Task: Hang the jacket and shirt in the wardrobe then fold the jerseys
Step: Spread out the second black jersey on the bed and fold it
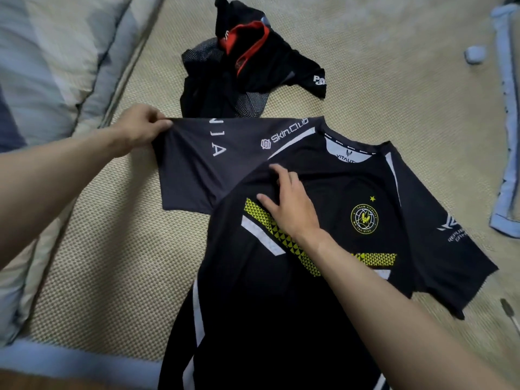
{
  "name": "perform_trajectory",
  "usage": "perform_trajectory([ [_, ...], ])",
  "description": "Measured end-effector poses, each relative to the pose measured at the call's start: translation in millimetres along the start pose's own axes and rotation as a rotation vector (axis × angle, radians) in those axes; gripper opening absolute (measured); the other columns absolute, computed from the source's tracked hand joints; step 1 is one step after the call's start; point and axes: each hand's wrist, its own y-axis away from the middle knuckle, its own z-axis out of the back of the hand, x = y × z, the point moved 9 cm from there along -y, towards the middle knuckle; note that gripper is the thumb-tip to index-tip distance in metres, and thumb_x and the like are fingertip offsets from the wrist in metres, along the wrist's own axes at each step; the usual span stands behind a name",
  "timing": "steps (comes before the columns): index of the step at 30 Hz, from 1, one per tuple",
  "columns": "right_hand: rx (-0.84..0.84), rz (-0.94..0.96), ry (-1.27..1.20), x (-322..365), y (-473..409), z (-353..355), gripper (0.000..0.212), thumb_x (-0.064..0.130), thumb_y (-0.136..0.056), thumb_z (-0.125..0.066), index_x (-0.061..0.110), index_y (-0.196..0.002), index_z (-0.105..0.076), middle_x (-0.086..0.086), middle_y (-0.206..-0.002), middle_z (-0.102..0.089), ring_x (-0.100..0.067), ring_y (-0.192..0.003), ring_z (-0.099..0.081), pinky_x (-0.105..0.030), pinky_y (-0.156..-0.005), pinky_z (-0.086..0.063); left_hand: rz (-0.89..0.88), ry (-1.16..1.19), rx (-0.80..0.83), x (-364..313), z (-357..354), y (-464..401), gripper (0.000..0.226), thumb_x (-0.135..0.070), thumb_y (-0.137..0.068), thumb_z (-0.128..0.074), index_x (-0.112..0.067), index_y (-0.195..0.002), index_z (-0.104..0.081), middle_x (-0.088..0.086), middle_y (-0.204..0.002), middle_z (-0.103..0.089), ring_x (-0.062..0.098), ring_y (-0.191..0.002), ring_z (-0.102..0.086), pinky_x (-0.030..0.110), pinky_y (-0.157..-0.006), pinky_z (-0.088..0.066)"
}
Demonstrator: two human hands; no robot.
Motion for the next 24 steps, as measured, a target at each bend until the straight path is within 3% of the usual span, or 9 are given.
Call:
perform_trajectory([
  [3,-0.037,-0.055,-0.127,-20,50,-2,0.048,0.039,-0.092,-0.071,0.026,-0.132,-0.049,0.008,-0.114,-0.052,-0.012,-0.103,-0.055,-0.034,-0.086,-0.052,0.050,0.055,-0.055,8,6,2,0.027,-0.032,-0.092,-0.070,-0.012,-0.109,-0.064,0.011,-0.103,-0.064,0.024,-0.091,-0.060,0.035,-0.083,-0.050],
  [6,0.001,-0.253,-0.216,-65,110,-11,0.031,0.041,-0.091,-0.072,0.026,-0.113,-0.054,0.006,-0.095,-0.055,-0.011,-0.082,-0.056,-0.031,-0.073,-0.051,0.017,-0.139,-0.155,6,9,39,0.043,-0.039,-0.086,-0.074,-0.015,-0.117,-0.056,0.017,-0.120,-0.059,0.034,-0.109,-0.060,0.049,-0.096,-0.050],
  [8,0.032,-0.409,-0.286,-97,150,-14,0.026,0.039,-0.090,-0.074,0.023,-0.102,-0.058,0.002,-0.082,-0.060,-0.012,-0.073,-0.058,-0.031,-0.070,-0.049,-0.051,-0.155,-0.126,-3,-10,87,0.034,-0.033,-0.087,-0.073,-0.015,-0.111,-0.056,0.015,-0.109,-0.062,0.035,-0.103,-0.060,0.045,-0.090,-0.049],
  [10,0.048,-0.517,-0.311,-120,185,-12,0.023,0.041,-0.088,-0.075,0.022,-0.093,-0.063,0.006,-0.074,-0.062,-0.009,-0.070,-0.060,-0.029,-0.069,-0.047,0.004,-0.039,0.090,-1,-52,148,0.023,-0.029,-0.090,-0.072,-0.015,-0.101,-0.059,0.006,-0.094,-0.066,0.028,-0.090,-0.062,0.037,-0.080,-0.047],
  [12,0.076,-0.583,-0.292,-135,212,-8,0.026,0.048,-0.086,-0.075,0.024,-0.087,-0.066,0.007,-0.076,-0.065,-0.009,-0.074,-0.063,-0.030,-0.070,-0.049,0.114,0.046,0.293,10,-95,212,0.021,-0.032,-0.091,-0.071,-0.013,-0.092,-0.062,0.003,-0.090,-0.070,0.023,-0.086,-0.065,0.032,-0.076,-0.046],
  [16,0.066,-0.708,-0.223,-171,264,0,0.038,0.054,-0.084,-0.075,0.017,-0.085,-0.064,0.001,-0.082,-0.067,-0.020,-0.084,-0.066,-0.036,-0.075,-0.051,0.234,0.117,0.479,40,-139,305,0.030,-0.039,-0.088,-0.075,-0.014,-0.092,-0.059,-0.006,-0.083,-0.066,0.013,-0.076,-0.061,0.021,-0.066,-0.044],
  [19,-0.120,-0.815,-0.107,-203,314,19,0.058,0.061,-0.082,-0.073,0.009,-0.104,-0.060,-0.011,-0.109,-0.062,-0.029,-0.103,-0.061,-0.041,-0.088,-0.050,0.248,0.215,0.707,48,-157,346,0.030,-0.036,-0.087,-0.077,-0.024,-0.113,-0.067,-0.012,-0.104,-0.076,0.005,-0.096,-0.071,0.026,-0.086,-0.054],
  [21,-0.171,-0.915,-0.112,-222,350,20,0.075,0.063,-0.081,-0.074,0.003,-0.121,-0.053,-0.016,-0.122,-0.056,-0.034,-0.114,-0.056,-0.045,-0.092,-0.050,0.238,0.154,0.713,57,-158,356,0.017,-0.029,-0.090,-0.075,-0.024,-0.106,-0.072,-0.010,-0.097,-0.078,0.005,-0.090,-0.073,0.029,-0.087,-0.056],
  [24,-0.098,-0.977,-0.205,-243,382,5,0.072,0.061,-0.073,-0.082,0.006,-0.108,-0.051,-0.008,-0.107,-0.062,-0.029,-0.100,-0.062,-0.039,-0.075,-0.051,0.236,0.037,0.542,73,-147,354,0.004,-0.024,-0.093,-0.071,-0.022,-0.090,-0.073,0.002,-0.084,-0.076,0.020,-0.084,-0.072,0.035,-0.079,-0.053],
])
